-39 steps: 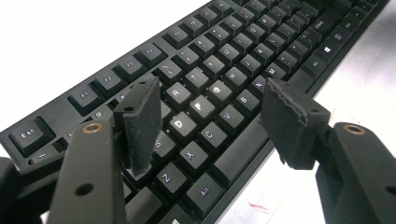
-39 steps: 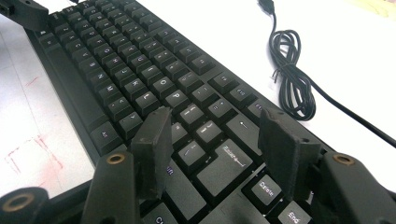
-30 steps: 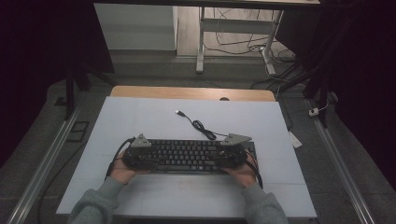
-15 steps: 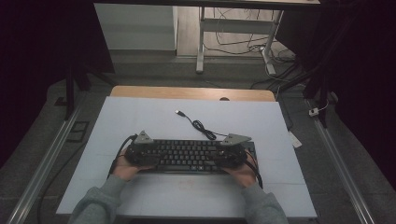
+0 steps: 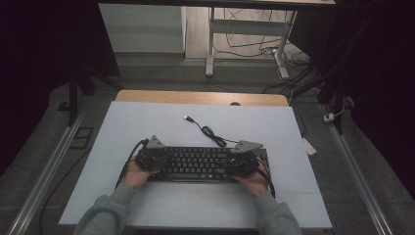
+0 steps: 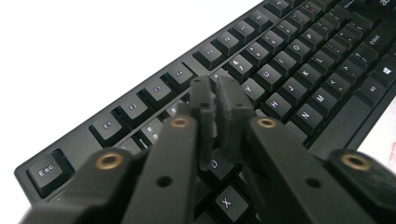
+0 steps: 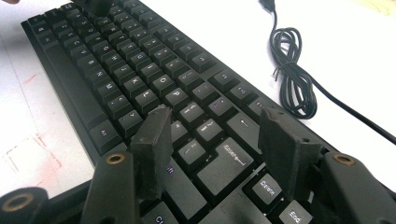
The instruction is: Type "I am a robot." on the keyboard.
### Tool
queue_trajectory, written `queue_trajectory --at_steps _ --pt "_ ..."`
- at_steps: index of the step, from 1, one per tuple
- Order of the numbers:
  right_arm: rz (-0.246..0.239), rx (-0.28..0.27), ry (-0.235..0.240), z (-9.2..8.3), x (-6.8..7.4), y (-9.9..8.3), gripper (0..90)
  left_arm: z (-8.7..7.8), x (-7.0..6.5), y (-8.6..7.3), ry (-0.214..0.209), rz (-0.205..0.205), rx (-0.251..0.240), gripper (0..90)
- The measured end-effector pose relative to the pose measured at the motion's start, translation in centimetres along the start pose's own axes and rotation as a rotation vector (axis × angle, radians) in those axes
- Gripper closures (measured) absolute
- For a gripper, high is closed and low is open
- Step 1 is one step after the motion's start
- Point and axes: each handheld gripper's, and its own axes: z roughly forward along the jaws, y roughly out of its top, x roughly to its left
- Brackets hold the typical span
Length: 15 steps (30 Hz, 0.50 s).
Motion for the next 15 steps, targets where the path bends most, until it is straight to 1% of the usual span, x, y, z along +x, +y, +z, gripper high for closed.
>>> queue_trajectory --at_steps 2,10,15 --pt "-0.002 0.003 0.0 0.01 0.02 0.01 44.5 0.19 -0.02 0.01 -0.004 0.001 0.01 88.6" --pt "-0.001 0.003 -0.001 0.0 0.0 -0.02 44.5 0.71 -0.11 -0.05 -0.007 0.009 0.036 88.8" --pt "-0.001 0.003 -0.002 -0.01 0.02 -0.02 44.3 0.93 -0.17 -0.08 -0.004 0.011 0.04 88.8"
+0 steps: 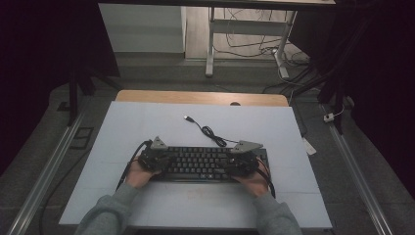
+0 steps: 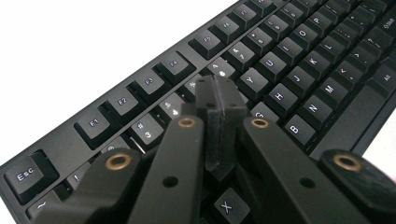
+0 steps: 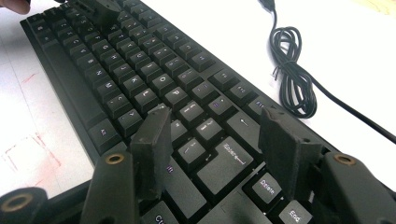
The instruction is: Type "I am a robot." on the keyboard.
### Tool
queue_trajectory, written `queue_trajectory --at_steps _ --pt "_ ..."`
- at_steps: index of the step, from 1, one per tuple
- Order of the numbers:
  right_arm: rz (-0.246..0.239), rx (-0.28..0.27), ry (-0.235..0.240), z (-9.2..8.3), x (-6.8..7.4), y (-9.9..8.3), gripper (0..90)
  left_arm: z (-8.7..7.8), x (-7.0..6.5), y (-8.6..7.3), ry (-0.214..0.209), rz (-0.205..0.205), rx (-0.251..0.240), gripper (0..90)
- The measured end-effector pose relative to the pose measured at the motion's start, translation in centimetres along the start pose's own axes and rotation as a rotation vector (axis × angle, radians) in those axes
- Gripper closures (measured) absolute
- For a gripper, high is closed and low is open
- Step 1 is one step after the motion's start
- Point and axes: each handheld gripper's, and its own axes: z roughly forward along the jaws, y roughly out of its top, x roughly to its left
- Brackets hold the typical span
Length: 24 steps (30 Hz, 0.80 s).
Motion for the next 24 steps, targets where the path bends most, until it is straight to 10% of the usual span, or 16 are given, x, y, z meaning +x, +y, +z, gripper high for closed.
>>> queue_trajectory --at_steps 24 --pt "0.0 0.0 -0.003 -0.05 -0.02 -0.01 44.3 -0.23 -0.01 0.0 -0.007 -0.015 -0.043 79.0"
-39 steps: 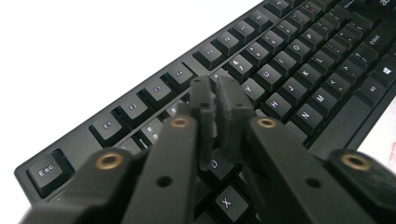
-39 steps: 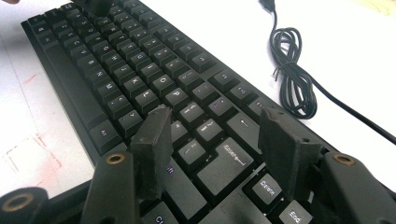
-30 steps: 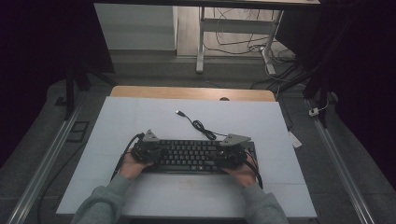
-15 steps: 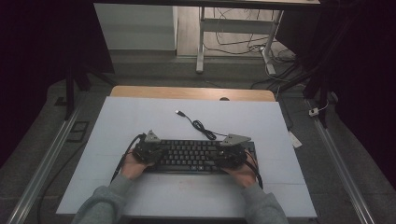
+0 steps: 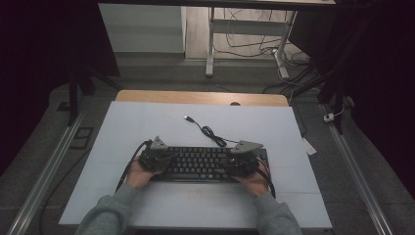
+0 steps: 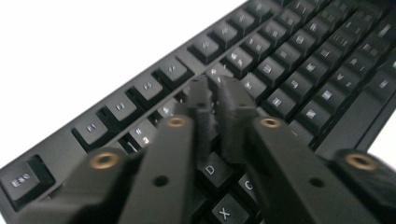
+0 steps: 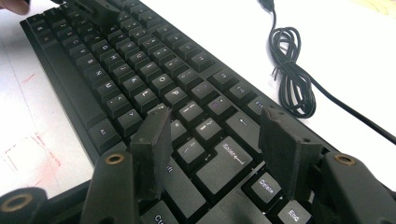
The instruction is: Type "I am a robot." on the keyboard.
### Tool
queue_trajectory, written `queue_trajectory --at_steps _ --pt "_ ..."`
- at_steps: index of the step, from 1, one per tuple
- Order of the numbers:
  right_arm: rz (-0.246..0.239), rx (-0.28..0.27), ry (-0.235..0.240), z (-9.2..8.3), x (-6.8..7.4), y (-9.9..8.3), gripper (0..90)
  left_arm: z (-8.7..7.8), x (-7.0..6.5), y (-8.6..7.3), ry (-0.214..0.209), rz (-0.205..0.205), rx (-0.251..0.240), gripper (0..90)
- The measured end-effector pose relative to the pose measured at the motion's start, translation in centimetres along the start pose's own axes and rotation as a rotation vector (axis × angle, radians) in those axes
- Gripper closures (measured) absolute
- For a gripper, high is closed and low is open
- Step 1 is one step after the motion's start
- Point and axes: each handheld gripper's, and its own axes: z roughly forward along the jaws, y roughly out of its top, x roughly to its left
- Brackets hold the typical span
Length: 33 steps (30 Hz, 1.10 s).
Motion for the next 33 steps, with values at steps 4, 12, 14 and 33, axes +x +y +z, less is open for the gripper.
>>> queue_trajectory --at_steps 4,12,14,33 --pt "0.002 -0.003 0.002 0.0 0.0 0.0 44.3 -0.8 0.0 0.2 -0.006 -0.02 -0.042 56.9" --pt "0.001 -0.004 0.002 -0.1 -0.1 0.0 44.3 -1.6 -0.7 0.2 -0.039 0.002 -0.01 33.0" --pt "0.002 -0.003 0.0 -0.1 -0.1 0.0 44.2 -1.9 -1.0 0.1 -0.046 0.001 -0.005 28.5" --pt "0.002 -0.002 0.0 0.0 0.0 0.0 44.2 -3.6 -0.6 -0.5 -0.056 -0.008 -0.014 22.5"
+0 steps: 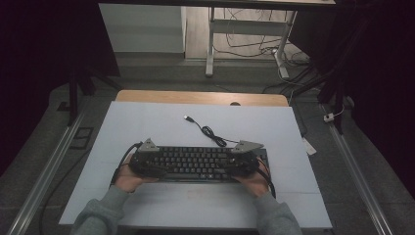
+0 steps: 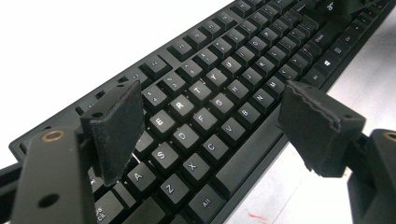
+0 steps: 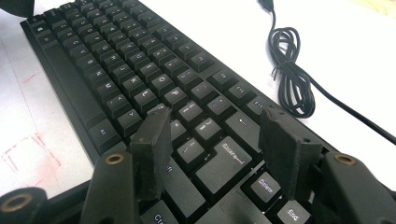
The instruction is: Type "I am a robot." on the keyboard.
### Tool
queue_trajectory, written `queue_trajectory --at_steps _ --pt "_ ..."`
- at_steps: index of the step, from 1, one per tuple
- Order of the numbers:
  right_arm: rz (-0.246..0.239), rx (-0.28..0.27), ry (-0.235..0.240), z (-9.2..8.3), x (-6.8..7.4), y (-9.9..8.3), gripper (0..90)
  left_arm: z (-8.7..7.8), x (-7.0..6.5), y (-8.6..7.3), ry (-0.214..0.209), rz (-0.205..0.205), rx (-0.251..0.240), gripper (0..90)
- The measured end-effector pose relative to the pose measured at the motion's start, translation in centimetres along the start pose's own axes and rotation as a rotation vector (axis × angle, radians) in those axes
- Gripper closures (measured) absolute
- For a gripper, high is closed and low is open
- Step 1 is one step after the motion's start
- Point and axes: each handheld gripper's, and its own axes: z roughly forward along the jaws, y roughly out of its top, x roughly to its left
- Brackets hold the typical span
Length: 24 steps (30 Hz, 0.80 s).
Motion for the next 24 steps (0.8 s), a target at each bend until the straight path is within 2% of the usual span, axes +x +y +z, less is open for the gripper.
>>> queue_trajectory --at_steps 15,24 --pt "-0.003 -0.005 -0.001 -0.08 0.06 0.07 44.2 0.05 0.35 -0.13 0.014 -0.015 0.009 22.4" --pt "-0.001 -0.031 0.024 0.08 0.79 0.84 44.8 0.13 0.44 -0.15 0.019 -0.015 0.012 22.9"
